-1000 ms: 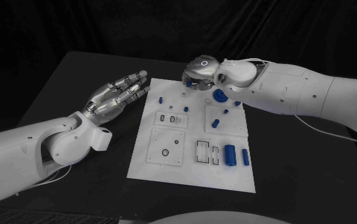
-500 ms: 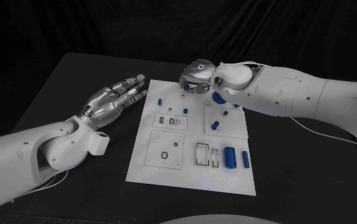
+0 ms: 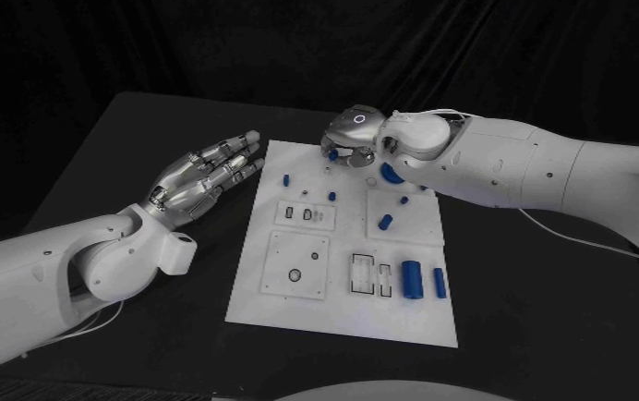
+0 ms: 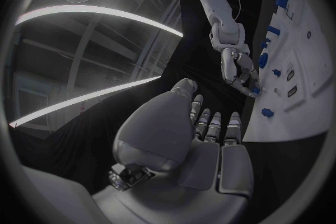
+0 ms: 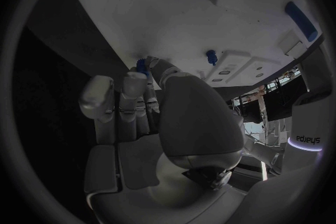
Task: Assemble the parts on the task board
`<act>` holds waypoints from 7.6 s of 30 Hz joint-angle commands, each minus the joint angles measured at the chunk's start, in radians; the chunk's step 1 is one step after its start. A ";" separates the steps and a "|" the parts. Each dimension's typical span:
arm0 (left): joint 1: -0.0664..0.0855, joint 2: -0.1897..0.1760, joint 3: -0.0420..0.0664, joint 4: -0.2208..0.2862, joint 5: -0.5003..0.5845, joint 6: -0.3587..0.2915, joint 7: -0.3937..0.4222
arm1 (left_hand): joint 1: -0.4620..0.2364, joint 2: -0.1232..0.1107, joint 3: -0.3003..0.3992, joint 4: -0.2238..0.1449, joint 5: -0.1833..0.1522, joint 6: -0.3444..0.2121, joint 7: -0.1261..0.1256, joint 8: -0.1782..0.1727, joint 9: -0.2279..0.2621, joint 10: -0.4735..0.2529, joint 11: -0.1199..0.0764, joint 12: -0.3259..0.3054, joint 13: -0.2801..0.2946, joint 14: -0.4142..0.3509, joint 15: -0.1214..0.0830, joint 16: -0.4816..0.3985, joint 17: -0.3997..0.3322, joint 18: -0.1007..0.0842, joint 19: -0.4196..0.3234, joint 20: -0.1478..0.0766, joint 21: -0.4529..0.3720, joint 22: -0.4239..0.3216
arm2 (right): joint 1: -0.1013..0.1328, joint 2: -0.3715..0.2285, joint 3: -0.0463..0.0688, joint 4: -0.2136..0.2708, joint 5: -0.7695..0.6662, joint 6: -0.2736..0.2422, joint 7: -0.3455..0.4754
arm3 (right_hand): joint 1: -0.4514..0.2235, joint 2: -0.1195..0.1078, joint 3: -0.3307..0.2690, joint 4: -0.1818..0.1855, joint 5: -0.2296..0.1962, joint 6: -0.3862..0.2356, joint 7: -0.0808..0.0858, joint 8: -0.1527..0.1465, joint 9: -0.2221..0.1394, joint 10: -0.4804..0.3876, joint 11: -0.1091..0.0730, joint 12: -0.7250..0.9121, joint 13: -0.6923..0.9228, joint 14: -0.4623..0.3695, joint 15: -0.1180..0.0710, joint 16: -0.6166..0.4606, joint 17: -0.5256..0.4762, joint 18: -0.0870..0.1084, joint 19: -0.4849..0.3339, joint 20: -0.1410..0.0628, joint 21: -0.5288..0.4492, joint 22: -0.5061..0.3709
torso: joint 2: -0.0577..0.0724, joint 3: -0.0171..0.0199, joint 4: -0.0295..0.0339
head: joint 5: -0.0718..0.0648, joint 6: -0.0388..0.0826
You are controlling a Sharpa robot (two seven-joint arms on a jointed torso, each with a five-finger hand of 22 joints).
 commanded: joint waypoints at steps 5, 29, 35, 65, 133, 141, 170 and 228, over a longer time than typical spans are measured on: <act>0.002 0.000 0.001 -0.001 -0.002 0.013 0.005 | 0.001 -0.003 0.006 0.002 -0.001 0.002 0.003 0.004 0.001 -0.002 0.008 0.005 0.001 0.000 0.008 0.003 0.001 0.012 -0.001 0.010 0.004 0.001 | -0.008 -0.004 -0.001 -0.001 -0.002 0.074 -0.054 | -0.027 -0.023 -0.021 -0.010 -0.033 -0.195 -0.069 -0.103 -0.066 -0.239 0.030 -0.063 -0.021 -0.055 0.023 -0.054 -0.056 0.003 -0.051 0.022 -0.044 -0.034 | -0.002 -0.0004 -0.0017 | 0.001 -0.002; 0.002 -0.014 0.001 -0.001 -0.002 0.011 -0.002 | 0.000 -0.003 0.008 0.001 -0.002 0.000 0.004 0.003 0.001 -0.004 0.009 0.002 0.000 0.000 0.009 0.003 0.001 0.012 -0.001 0.010 0.004 0.001 | 0.061 -0.288 -0.001 0.253 0.087 -0.181 -0.085 | 0.003 0.024 -0.164 0.048 -0.116 -0.242 -0.032 -0.047 -0.193 -0.038 0.001 0.308 0.149 -0.170 0.018 -0.210 -0.205 0.048 -0.195 0.026 -0.305 -0.225 | -0.007 -0.0004 -0.0067 | -0.014 0.020; 0.002 -0.008 0.001 -0.005 -0.002 0.016 -0.003 | -0.001 -0.004 0.009 0.001 -0.002 0.000 0.005 0.003 0.000 -0.004 0.009 0.003 0.000 0.000 0.010 0.003 0.001 0.012 -0.001 0.011 0.004 0.001 | 0.053 -0.361 -0.002 0.302 0.121 -0.116 -0.122 | -0.145 0.055 -0.235 0.141 -0.142 -0.161 -0.008 -0.036 -0.176 0.377 -0.051 1.377 1.347 0.083 -0.020 0.406 0.626 -0.036 0.026 -0.012 0.067 0.188 | -0.011 -0.0004 -0.0097 | -0.011 0.015; 0.001 0.002 0.001 -0.016 -0.002 0.033 -0.009 | -0.001 -0.004 0.013 0.000 -0.002 -0.002 0.005 0.003 0.000 -0.006 0.009 0.002 -0.001 -0.001 0.012 0.003 0.001 0.011 -0.002 0.012 0.004 0.001 | -0.067 -0.384 -0.002 0.253 0.181 -0.022 -0.193 | -0.219 0.035 -0.226 0.192 -0.036 -0.174 0.011 -0.066 -0.137 0.484 -0.044 1.445 1.484 0.151 -0.014 0.546 0.837 -0.090 0.153 -0.008 0.300 0.447 | -0.017 -0.0034 -0.0218 | 0.005 -0.008; -0.002 0.008 0.001 -0.037 -0.002 0.055 -0.021 | -0.002 -0.003 0.020 -0.002 -0.003 -0.004 0.006 0.003 0.000 -0.007 0.011 0.003 -0.001 -0.001 0.014 0.003 0.001 0.011 -0.002 0.014 0.003 0.001 | -0.096 -0.323 -0.002 0.188 0.181 -0.009 -0.163 | -0.165 0.048 -0.117 0.091 0.391 -0.232 -0.008 0.318 0.110 0.484 -0.063 1.445 1.484 0.151 -0.029 0.546 0.837 -0.087 0.151 -0.022 0.279 0.451 | -0.018 -0.0032 -0.0212 | 0.004 -0.028; -0.003 0.004 0.001 -0.038 -0.002 0.057 -0.024 | -0.002 0.000 0.027 -0.003 -0.003 -0.006 0.007 0.003 0.000 -0.008 0.012 0.003 -0.001 -0.002 0.014 0.003 0.000 0.011 -0.002 0.014 0.003 0.001 | -0.096 -0.343 -0.002 0.221 0.182 -0.044 -0.153 | -0.180 0.046 -0.106 0.092 0.384 -0.217 -0.015 0.351 0.136 0.484 -0.069 1.445 1.484 0.148 -0.034 0.533 0.823 -0.093 0.164 -0.026 0.297 0.465 | -0.018 -0.0032 -0.0213 | 0.004 -0.028; -0.004 0.005 0.000 -0.042 -0.002 0.063 -0.037 | -0.002 0.003 0.037 -0.006 -0.003 -0.005 0.008 0.005 0.000 -0.008 0.013 0.008 0.000 -0.002 0.014 0.003 0.001 0.012 -0.002 0.014 0.003 0.000 | -0.074 -0.333 -0.001 0.285 0.225 -0.066 -0.159 | -0.202 0.039 -0.094 0.095 0.335 -0.203 -0.016 0.371 0.156 0.484 -0.072 1.445 1.484 0.143 -0.039 0.513 0.800 -0.096 0.172 -0.032 0.307 0.474 | -0.018 -0.0040 -0.0199 | 0.000 -0.031; -0.006 0.029 0.000 -0.062 -0.002 0.080 -0.053 | -0.003 0.003 0.046 -0.008 -0.007 -0.008 0.009 0.005 0.000 -0.008 0.015 0.010 0.000 -0.002 0.015 0.003 0.000 0.011 -0.003 0.015 0.002 0.000 | -0.033 -0.120 -0.001 0.192 0.227 -0.025 -0.135 | -0.212 0.035 -0.068 0.077 0.237 -0.259 0.012 0.273 0.117 0.484 -0.050 1.445 1.484 0.139 -0.020 0.498 0.779 -0.094 0.170 -0.016 0.302 0.474 | -0.020 -0.0040 -0.0200 | 0.009 -0.041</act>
